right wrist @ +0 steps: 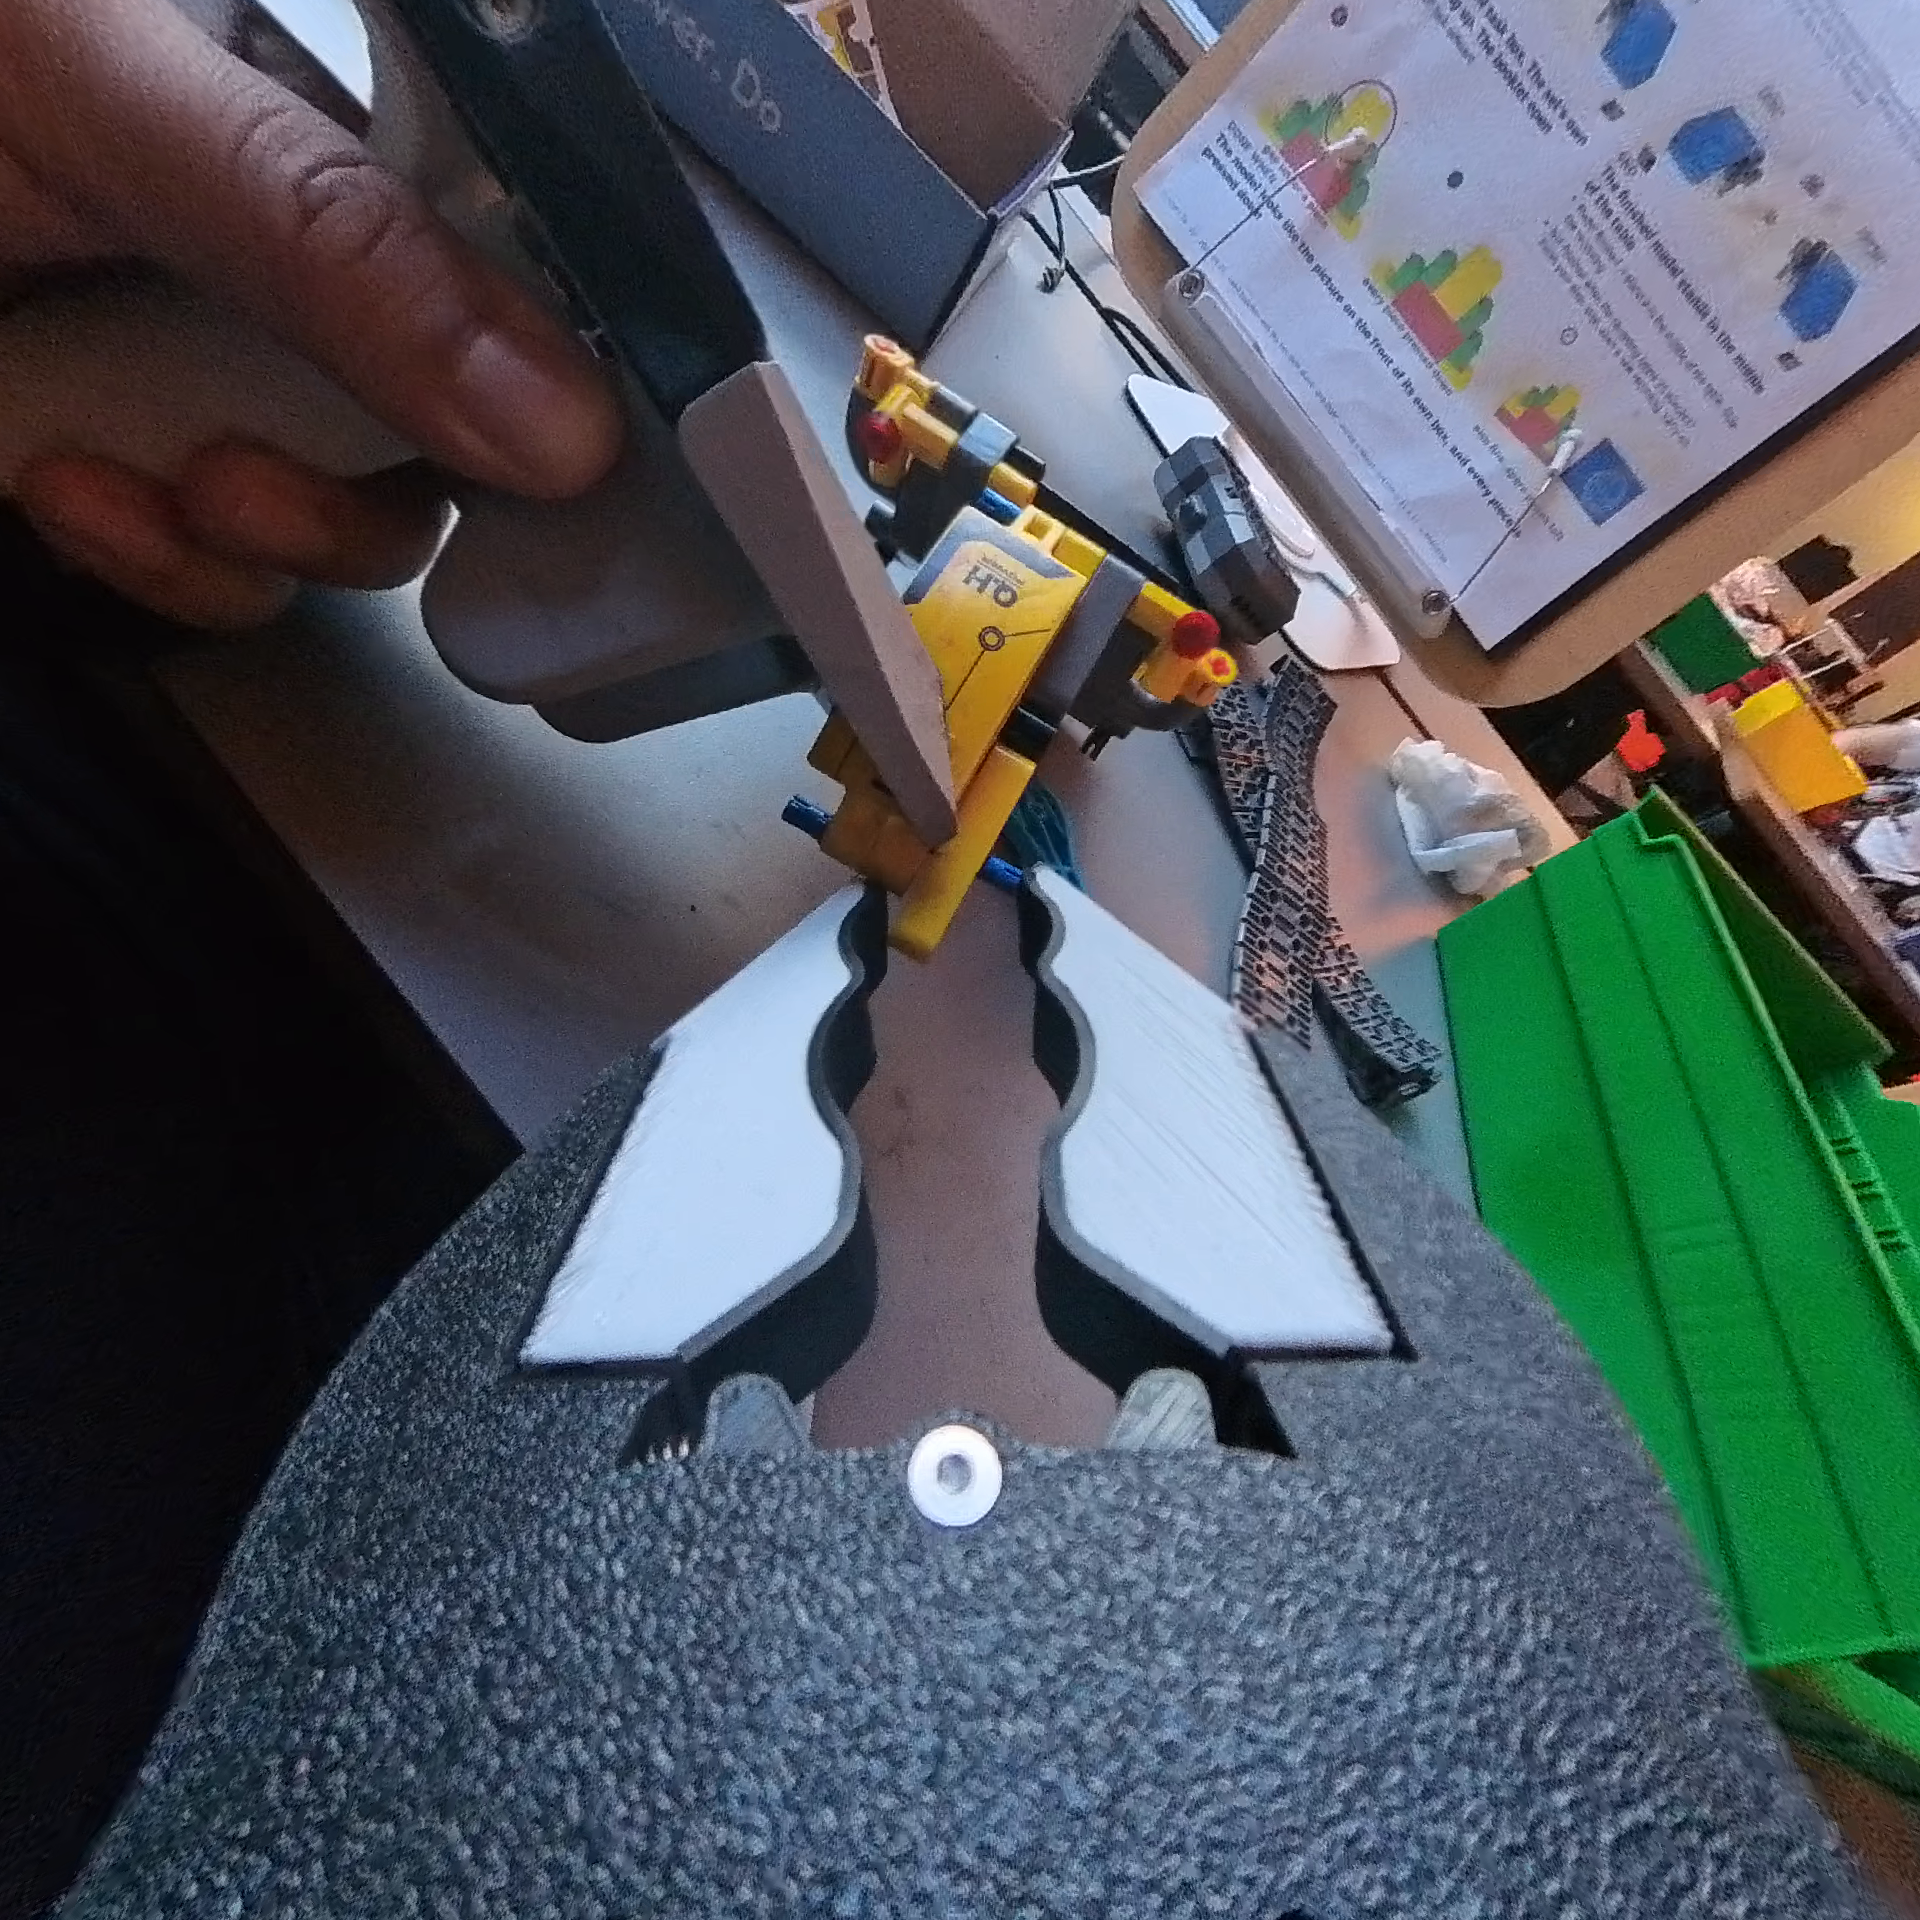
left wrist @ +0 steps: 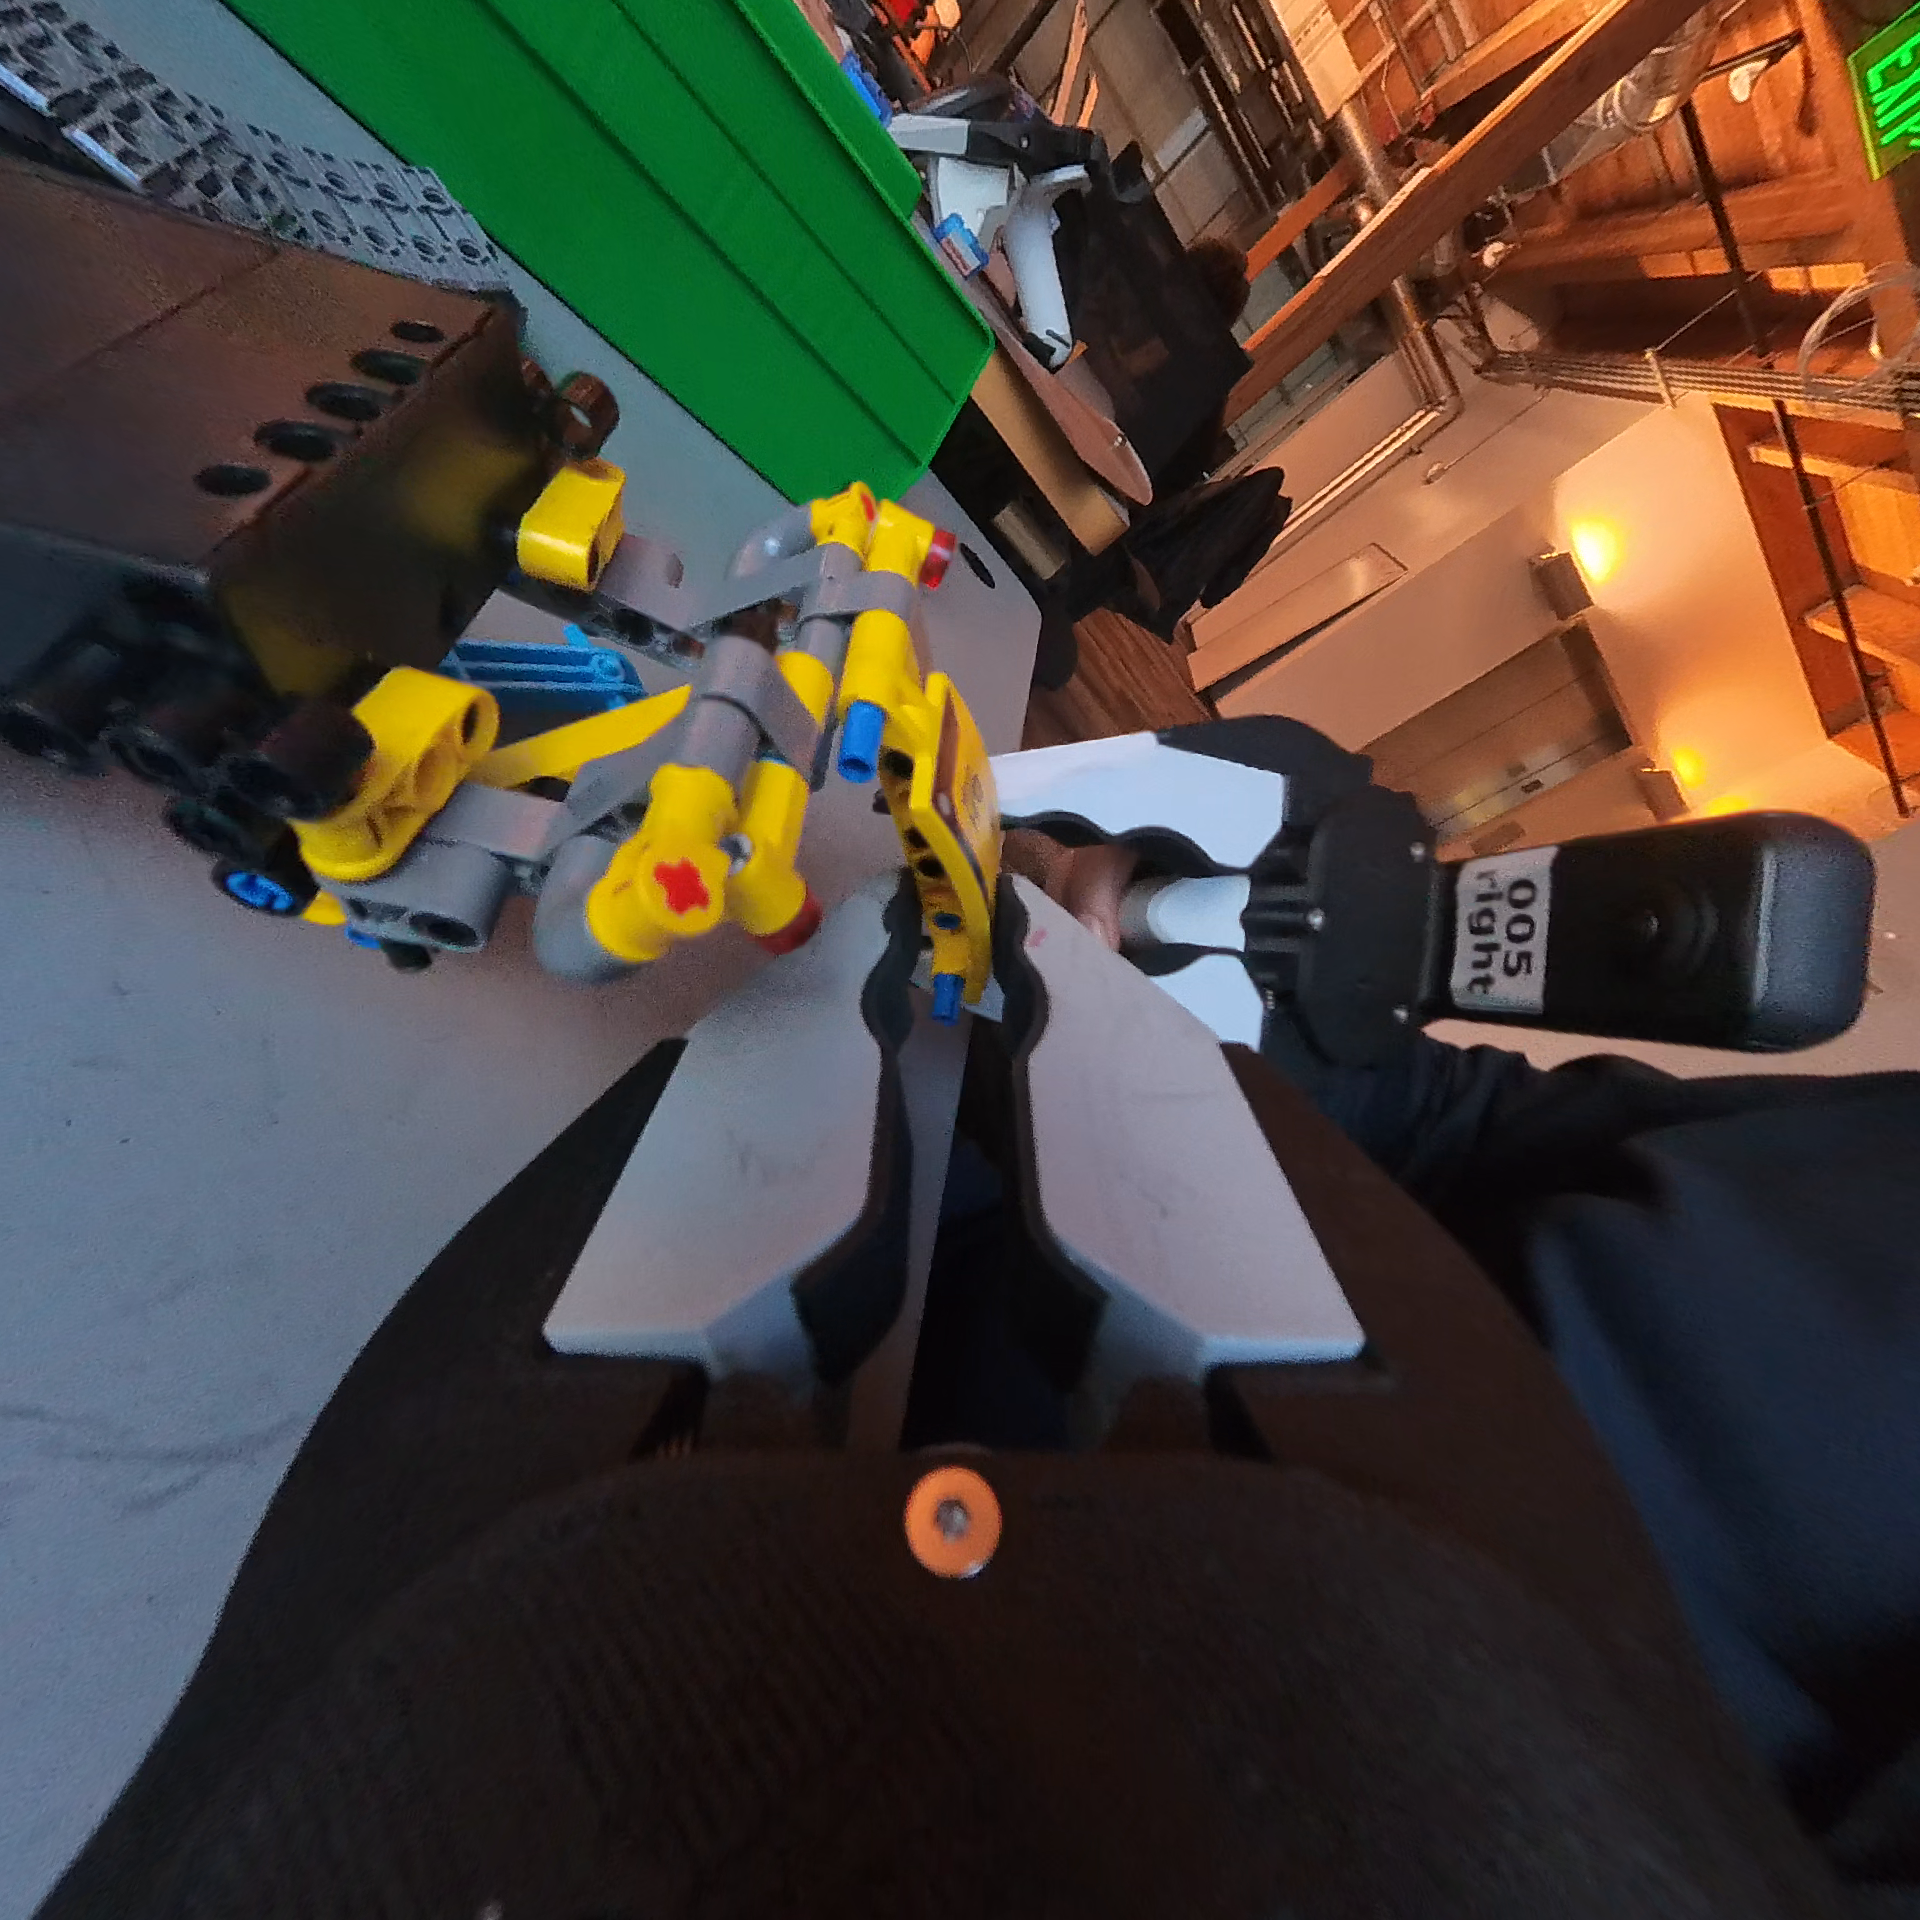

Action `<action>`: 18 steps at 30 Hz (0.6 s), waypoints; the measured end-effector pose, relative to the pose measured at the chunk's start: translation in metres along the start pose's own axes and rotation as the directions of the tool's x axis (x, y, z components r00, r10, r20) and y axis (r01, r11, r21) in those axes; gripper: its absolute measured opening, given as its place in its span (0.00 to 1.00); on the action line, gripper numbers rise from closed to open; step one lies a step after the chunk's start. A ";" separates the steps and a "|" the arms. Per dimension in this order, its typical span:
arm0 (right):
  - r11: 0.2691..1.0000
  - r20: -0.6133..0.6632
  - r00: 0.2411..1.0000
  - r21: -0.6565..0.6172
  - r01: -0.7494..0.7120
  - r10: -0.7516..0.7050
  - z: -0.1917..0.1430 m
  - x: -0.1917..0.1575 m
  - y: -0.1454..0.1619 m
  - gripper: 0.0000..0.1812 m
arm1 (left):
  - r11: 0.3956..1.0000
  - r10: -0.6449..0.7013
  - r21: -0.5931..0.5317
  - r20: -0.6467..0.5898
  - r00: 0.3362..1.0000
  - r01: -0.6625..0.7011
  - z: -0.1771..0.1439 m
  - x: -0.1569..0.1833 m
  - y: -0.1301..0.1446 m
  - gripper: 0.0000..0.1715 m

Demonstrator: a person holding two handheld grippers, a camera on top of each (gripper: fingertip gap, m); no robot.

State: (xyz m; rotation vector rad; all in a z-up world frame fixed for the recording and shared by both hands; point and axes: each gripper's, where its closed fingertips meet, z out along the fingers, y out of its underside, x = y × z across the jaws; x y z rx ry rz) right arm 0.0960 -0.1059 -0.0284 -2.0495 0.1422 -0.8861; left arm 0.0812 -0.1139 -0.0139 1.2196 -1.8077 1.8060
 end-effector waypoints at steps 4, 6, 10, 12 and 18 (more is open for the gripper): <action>0.998 -0.001 0.998 -0.007 -0.066 0.066 -0.001 0.001 0.002 0.12 | 1.000 0.005 -0.001 -0.005 1.000 -0.005 0.001 0.001 0.000 0.07; 0.996 0.004 0.996 -0.007 -0.086 0.086 -0.002 0.000 0.002 0.12 | 1.000 0.015 0.004 -0.006 1.000 -0.015 0.001 0.003 0.000 0.07; 1.000 -0.034 0.999 -0.021 -0.023 0.022 -0.004 0.002 0.002 0.12 | 1.000 0.012 0.006 -0.014 1.000 -0.012 0.002 0.005 0.001 0.07; 1.000 -0.041 0.999 -0.027 -0.002 0.001 -0.004 0.002 0.002 0.12 | 1.000 0.015 0.001 -0.010 1.000 -0.015 0.002 0.004 0.001 0.07; 0.998 -0.055 0.997 -0.040 0.046 -0.048 -0.003 0.001 0.003 0.12 | 1.000 0.012 -0.010 -0.006 1.000 -0.012 0.002 0.003 0.003 0.06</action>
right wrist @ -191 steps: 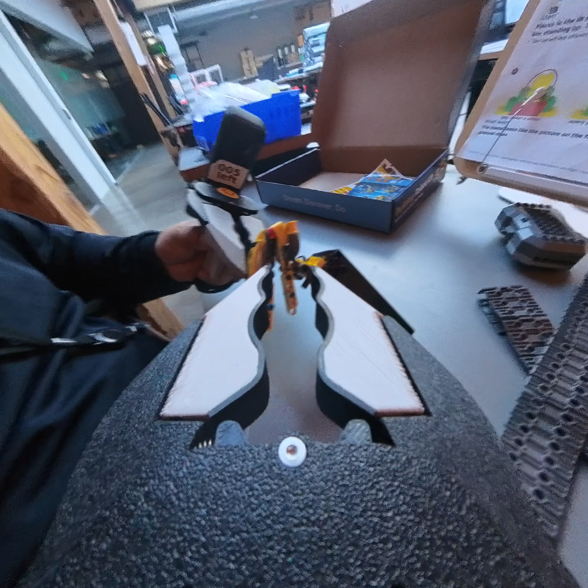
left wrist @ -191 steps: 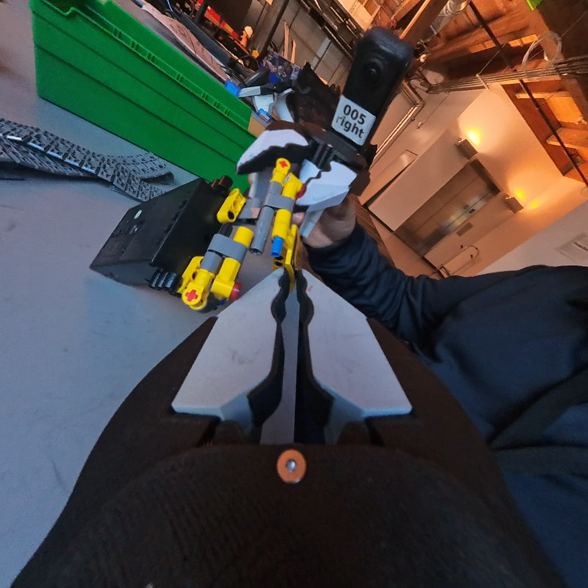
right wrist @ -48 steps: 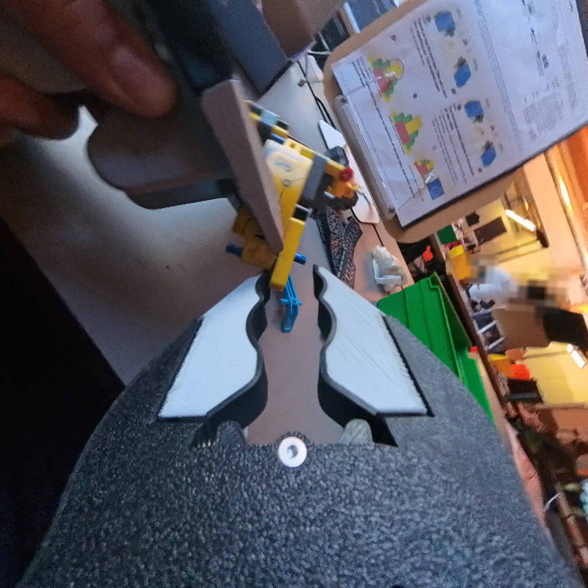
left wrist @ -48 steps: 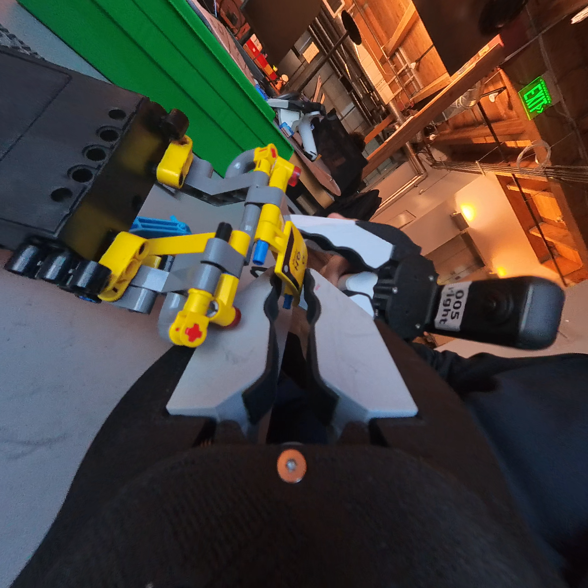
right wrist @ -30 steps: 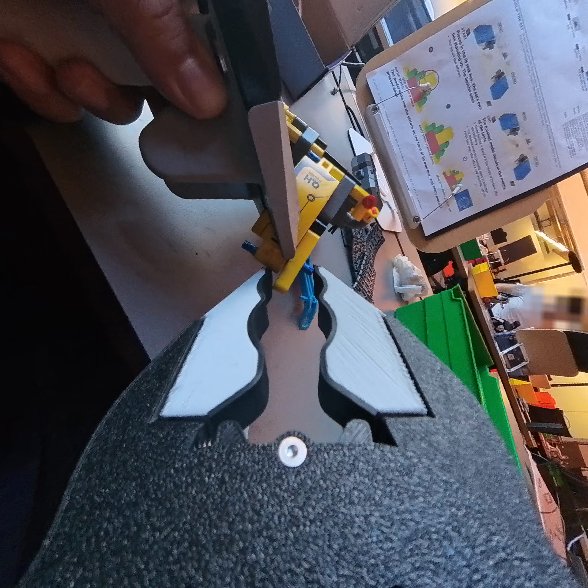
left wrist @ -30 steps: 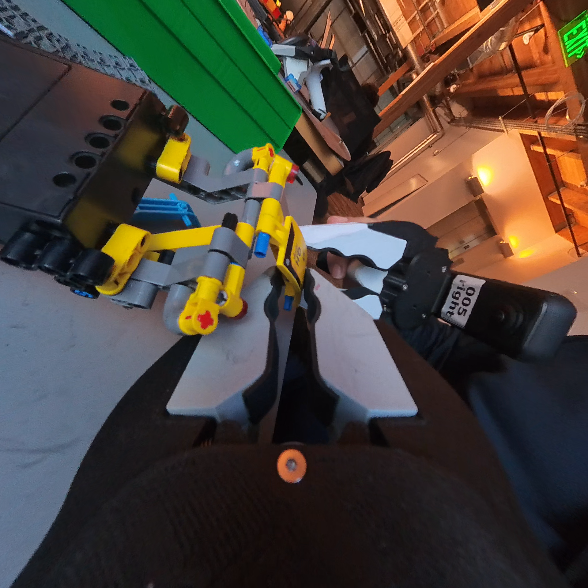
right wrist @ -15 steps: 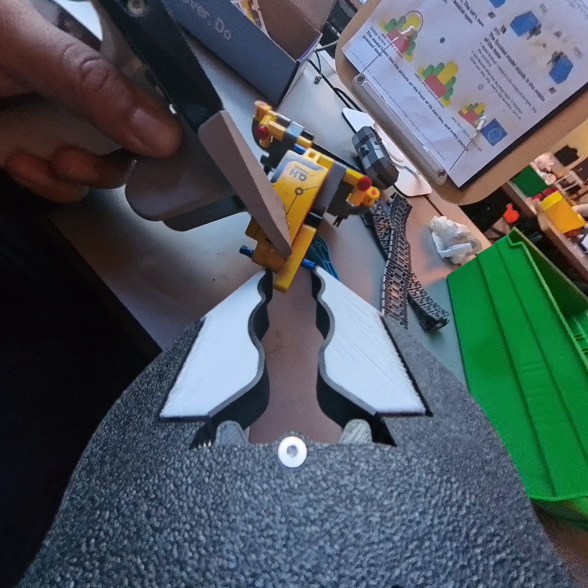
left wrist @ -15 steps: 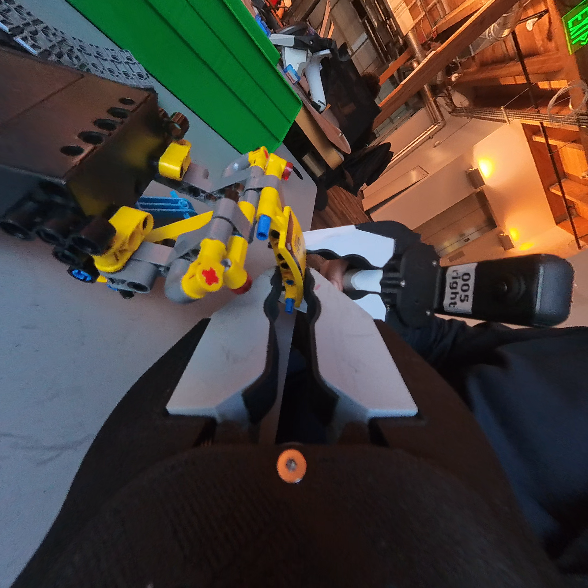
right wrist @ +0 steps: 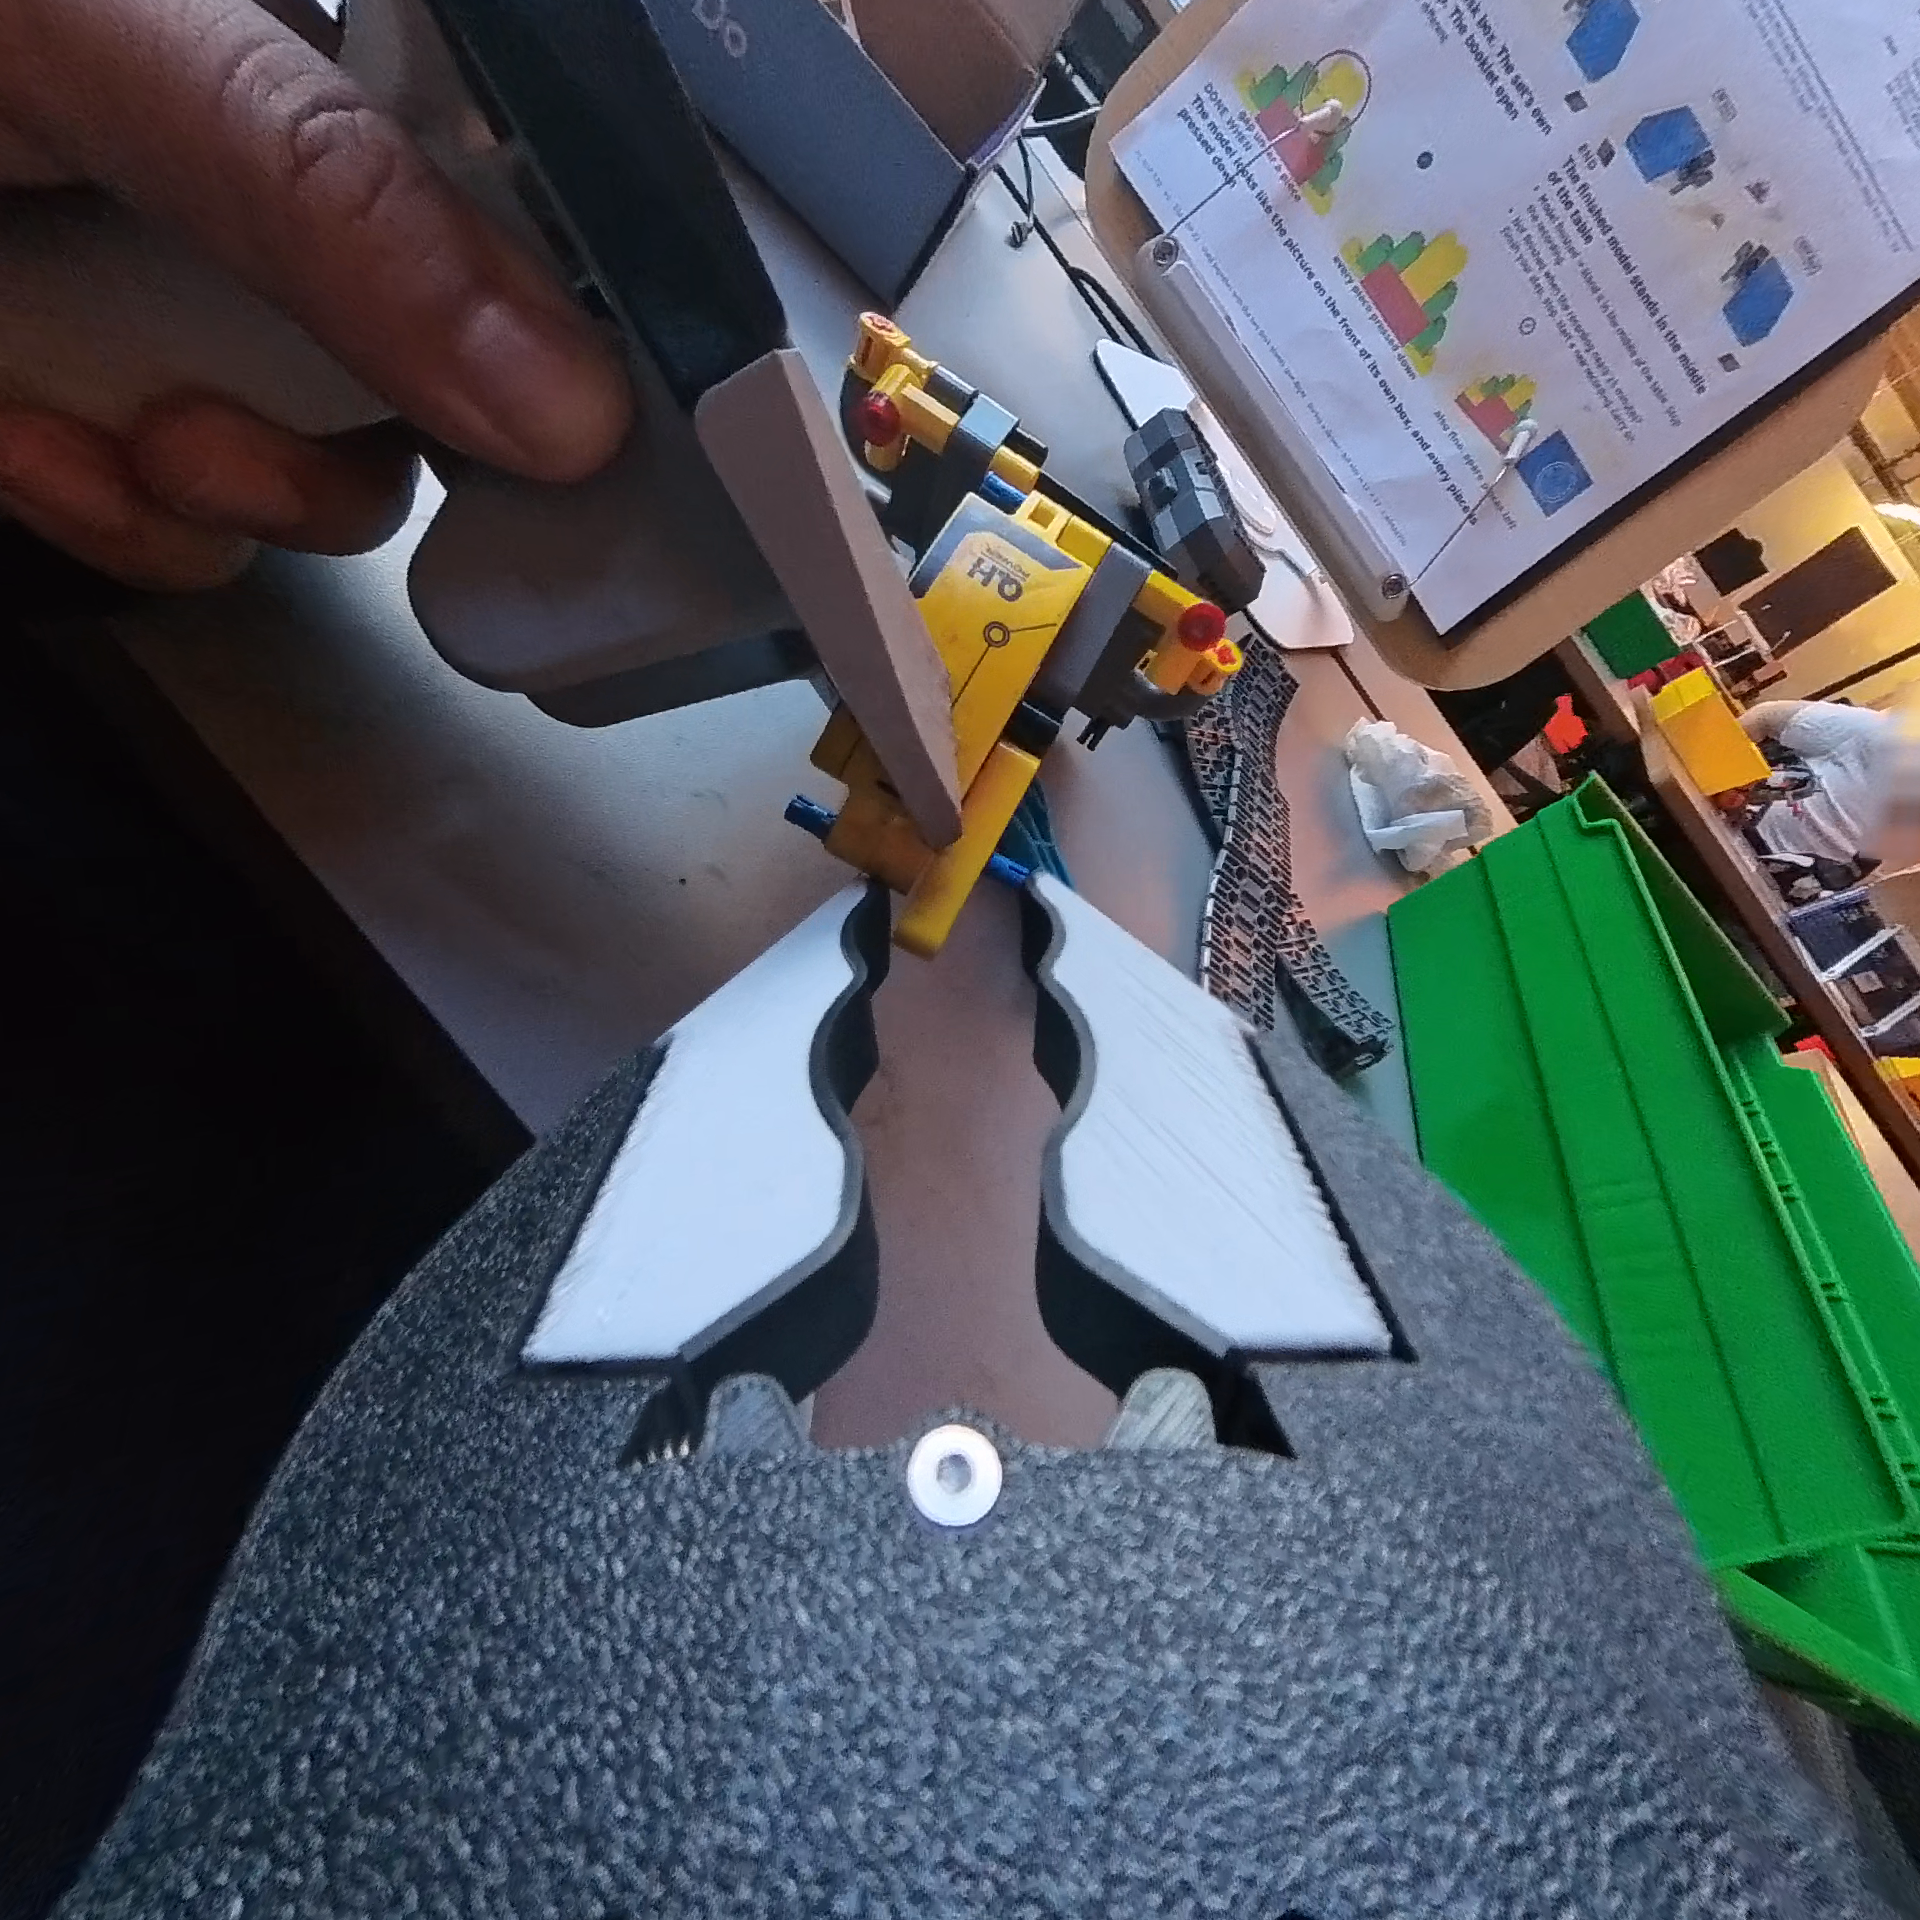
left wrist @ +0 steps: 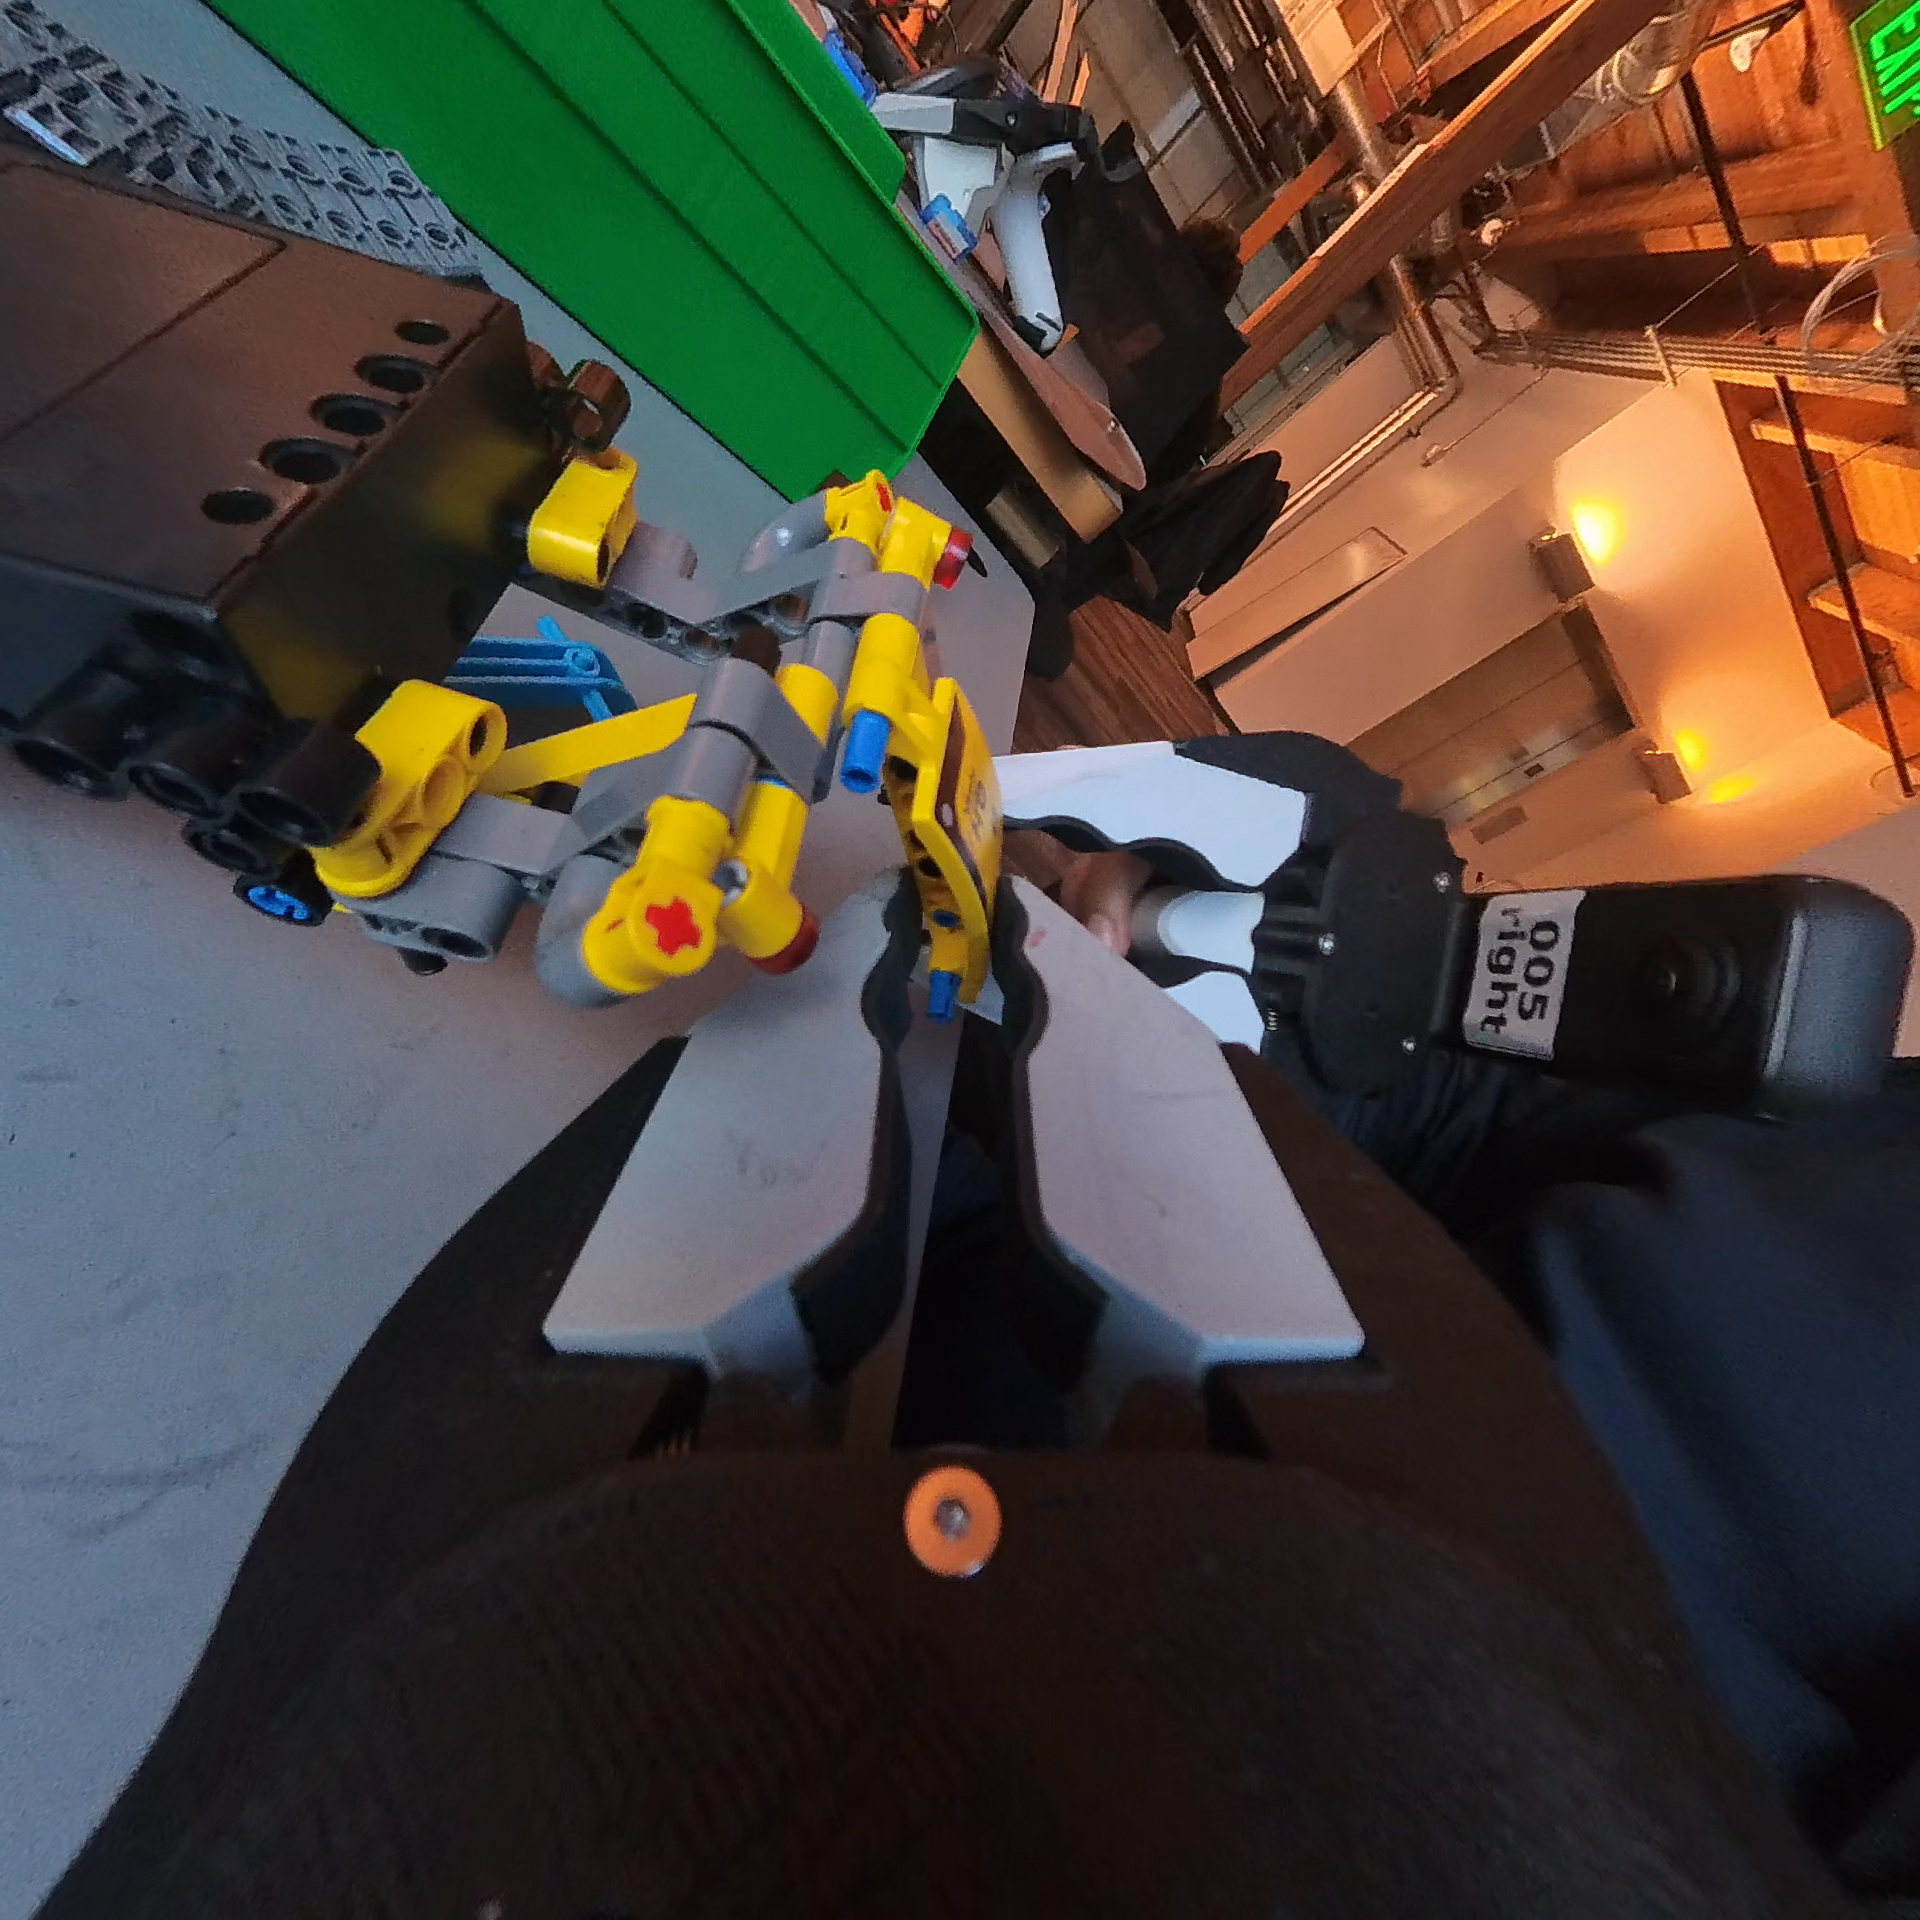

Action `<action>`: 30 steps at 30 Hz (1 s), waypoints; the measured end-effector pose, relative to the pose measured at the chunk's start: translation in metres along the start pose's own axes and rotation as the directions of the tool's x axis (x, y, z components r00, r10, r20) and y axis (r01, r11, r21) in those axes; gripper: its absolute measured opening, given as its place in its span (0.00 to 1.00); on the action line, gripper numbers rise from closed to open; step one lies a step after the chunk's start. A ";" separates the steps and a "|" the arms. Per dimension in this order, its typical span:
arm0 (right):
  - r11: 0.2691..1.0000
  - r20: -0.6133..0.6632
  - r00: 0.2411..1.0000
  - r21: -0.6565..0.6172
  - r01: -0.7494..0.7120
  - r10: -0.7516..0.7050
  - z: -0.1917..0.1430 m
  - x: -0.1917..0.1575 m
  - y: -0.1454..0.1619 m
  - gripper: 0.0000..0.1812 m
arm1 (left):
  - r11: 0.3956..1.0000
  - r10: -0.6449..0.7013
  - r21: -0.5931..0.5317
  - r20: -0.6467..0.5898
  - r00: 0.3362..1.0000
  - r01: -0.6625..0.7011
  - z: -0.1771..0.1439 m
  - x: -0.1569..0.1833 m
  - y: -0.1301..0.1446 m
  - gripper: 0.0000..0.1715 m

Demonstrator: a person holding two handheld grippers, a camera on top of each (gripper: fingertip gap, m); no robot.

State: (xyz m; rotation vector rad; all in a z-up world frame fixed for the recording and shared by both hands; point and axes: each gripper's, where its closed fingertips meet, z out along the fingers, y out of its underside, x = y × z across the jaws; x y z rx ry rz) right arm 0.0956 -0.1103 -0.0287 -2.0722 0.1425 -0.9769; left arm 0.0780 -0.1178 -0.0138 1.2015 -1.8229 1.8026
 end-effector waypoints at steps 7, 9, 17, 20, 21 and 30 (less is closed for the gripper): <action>0.991 -0.012 0.991 -0.009 0.136 -0.136 -0.001 -0.004 0.000 0.11 | 1.000 -0.002 -0.016 -0.009 1.000 0.002 -0.001 0.001 0.003 0.06; 0.986 0.005 0.986 0.000 0.168 -0.168 0.001 -0.005 0.000 0.10 | 0.999 0.002 -0.052 -0.006 1.000 -0.002 -0.002 -0.001 0.006 0.06; 0.994 0.168 0.986 0.099 -0.037 0.020 0.001 -0.007 0.000 0.03 | 0.990 0.054 -0.125 -0.046 0.997 -0.060 -0.009 -0.001 0.008 0.07; 0.993 0.153 0.987 0.089 -0.073 0.059 0.004 -0.003 0.001 0.03 | 0.992 0.045 -0.119 -0.051 0.998 -0.051 -0.006 -0.004 0.006 0.07; 0.992 0.151 0.986 0.089 -0.087 0.073 0.005 -0.001 0.000 0.03 | 0.991 0.057 -0.118 -0.043 0.997 -0.062 -0.006 -0.005 0.005 0.06; 0.998 0.101 0.995 0.064 0.001 -0.008 0.010 0.000 0.001 0.07 | 0.996 0.077 -0.054 -0.003 0.997 -0.077 -0.007 -0.007 -0.003 0.06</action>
